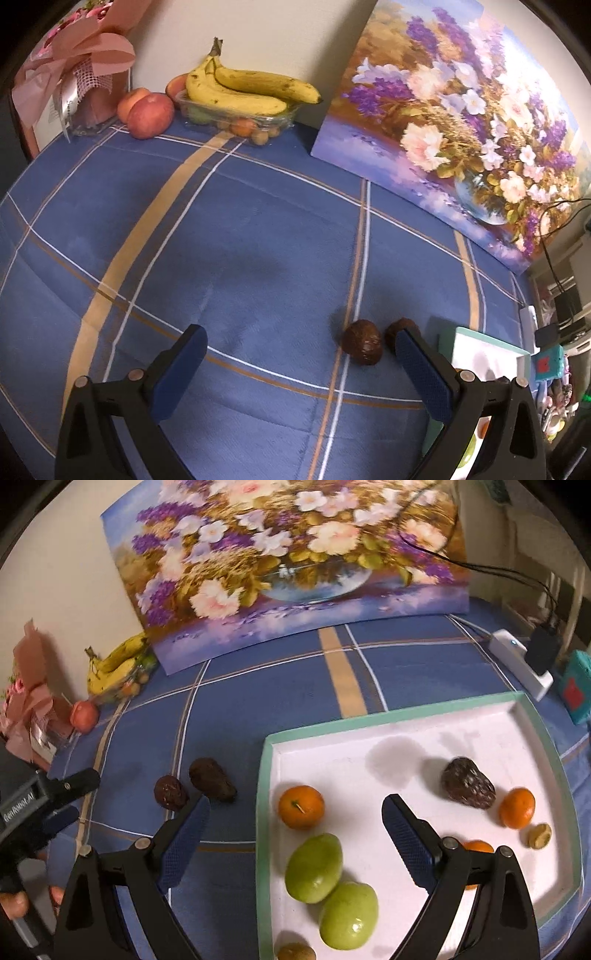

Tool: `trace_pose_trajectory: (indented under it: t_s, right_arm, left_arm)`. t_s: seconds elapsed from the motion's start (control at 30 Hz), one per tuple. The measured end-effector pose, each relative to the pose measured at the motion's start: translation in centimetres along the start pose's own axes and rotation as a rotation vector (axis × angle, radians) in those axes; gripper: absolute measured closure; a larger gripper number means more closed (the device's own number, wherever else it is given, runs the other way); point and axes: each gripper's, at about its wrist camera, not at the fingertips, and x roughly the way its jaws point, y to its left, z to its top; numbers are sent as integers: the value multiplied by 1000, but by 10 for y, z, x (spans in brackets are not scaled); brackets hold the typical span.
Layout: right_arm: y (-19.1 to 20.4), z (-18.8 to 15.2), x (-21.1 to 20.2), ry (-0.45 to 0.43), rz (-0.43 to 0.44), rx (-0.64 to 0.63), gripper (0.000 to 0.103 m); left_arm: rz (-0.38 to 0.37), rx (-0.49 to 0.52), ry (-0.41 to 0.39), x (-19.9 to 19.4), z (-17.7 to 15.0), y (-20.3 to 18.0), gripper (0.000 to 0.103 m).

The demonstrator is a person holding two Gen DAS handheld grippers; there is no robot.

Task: Organize fruits
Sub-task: 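Move both open tools back toward the remaining dark dates, then lower the left tool onto a dark date and close on it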

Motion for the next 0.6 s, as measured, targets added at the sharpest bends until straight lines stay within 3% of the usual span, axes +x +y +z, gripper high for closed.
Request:
trace_pose_trajectory:
  t_s: [0.1, 0.47, 0.6]
  right_arm:
    - [8, 4, 3, -4, 43, 8, 9]
    - [25, 22, 20, 1, 15, -4, 9]
    - [24, 33, 24, -7, 26, 29, 14]
  left_arm:
    - [-12, -16, 18, 7, 2, 6, 0]
    - [-52, -70, 56, 33, 12, 15, 2]
    - [-61, -61, 60, 40, 13, 12, 14]
